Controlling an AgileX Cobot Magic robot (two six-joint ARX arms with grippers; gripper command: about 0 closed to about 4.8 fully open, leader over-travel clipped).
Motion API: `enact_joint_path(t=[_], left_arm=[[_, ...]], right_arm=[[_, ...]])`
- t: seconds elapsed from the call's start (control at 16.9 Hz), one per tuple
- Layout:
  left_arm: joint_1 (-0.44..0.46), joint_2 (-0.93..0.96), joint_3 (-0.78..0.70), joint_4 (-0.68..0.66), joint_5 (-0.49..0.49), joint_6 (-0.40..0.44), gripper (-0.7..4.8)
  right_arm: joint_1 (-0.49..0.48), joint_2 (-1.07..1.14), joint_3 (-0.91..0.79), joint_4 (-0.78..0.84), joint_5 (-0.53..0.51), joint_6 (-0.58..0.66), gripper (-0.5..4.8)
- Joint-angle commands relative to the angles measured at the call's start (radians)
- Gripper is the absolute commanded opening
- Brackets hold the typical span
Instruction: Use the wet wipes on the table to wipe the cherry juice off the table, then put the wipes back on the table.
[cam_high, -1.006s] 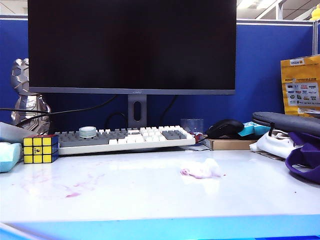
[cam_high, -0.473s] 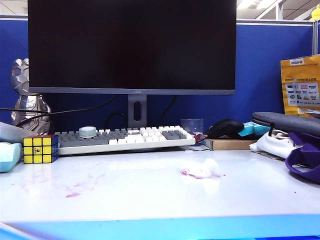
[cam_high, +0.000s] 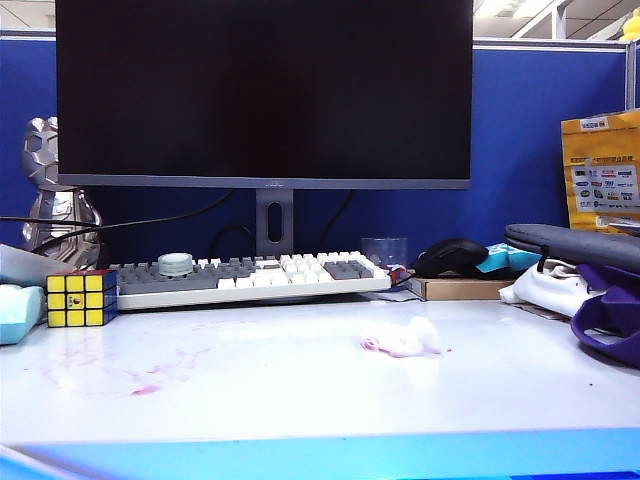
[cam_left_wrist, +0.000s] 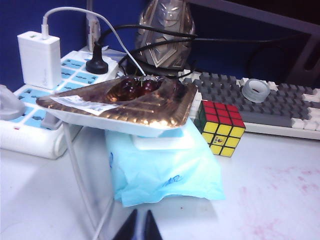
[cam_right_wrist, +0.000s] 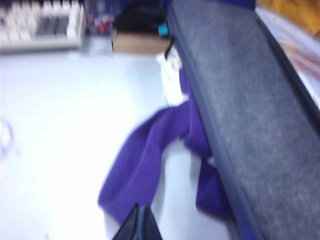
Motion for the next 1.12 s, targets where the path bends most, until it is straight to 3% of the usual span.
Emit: enact_joint_path(t=[0.06,0.89,1.01,1.12], left_arm=[[-0.001,-0.003,0.000,0.006,0.002,0.004,0.28],[-0.001,-0.003,0.000,0.010,0.002,-0.008,0.27],[-0.001,-0.003,0.000,0.028,0.002,-0.093,0.27],[-0.001,-0.003,0.008,0.129,0.103,-0.223,0.57]], right_arm=[[0.000,0.002,-0.002,-0.008,-0.012,0.004,-0.01],[0.000,0.002,-0.002,-0.009,-0.010,0.003,-0.01],[0.000,0.002,-0.002,-0.009,-0.010,0.003,-0.01],[0.000,0.002,-0.002,-0.009,-0.010,0.003,-0.01]])
